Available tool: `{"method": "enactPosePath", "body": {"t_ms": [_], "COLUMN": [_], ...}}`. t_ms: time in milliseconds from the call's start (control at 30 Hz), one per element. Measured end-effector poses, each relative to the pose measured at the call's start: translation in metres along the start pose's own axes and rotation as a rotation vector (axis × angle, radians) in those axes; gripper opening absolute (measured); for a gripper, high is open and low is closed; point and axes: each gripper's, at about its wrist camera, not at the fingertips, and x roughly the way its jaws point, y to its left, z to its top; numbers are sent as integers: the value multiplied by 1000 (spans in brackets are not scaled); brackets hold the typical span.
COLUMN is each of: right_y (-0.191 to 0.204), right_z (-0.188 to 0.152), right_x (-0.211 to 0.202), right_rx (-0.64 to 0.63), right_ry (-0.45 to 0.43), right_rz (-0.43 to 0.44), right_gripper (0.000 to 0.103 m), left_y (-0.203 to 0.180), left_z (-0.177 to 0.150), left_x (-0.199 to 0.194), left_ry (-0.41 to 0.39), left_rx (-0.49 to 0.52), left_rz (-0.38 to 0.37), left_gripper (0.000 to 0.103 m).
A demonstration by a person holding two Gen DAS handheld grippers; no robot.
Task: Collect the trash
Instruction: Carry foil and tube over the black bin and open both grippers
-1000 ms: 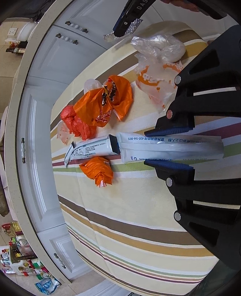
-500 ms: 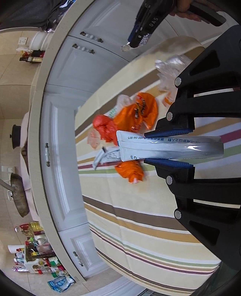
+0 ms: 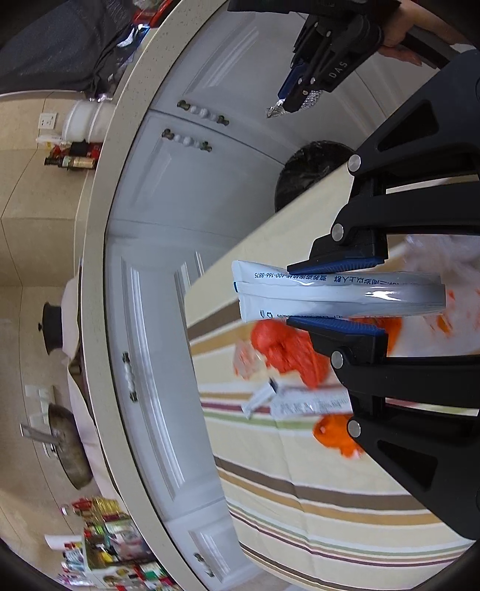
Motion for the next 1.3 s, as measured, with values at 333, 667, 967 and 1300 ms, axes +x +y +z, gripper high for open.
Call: {"method": "enactPosePath", "body": {"t_ms": [333,667,967,1300], "right_y": [-26,-42,-62,-71], "right_z": [13,23,30,26], "right_x": [16,45,81,85], "right_rx": [20,26,76,90], "right_ry": [-18,-11,5,8], "right_rz": [-41,-58,-70,-107], "right_gripper": [17,17,39,49], "left_y": [-69,-124,-148,-143], "left_z": [30,42,48,52], "left_x": [44,99,147,153], "left_ry": [19,57,114,118], "left_rx": [79,174,196,167], "left_rz": [-68,-72,-57,-44], "left_gripper": [21,22,49,61]}}
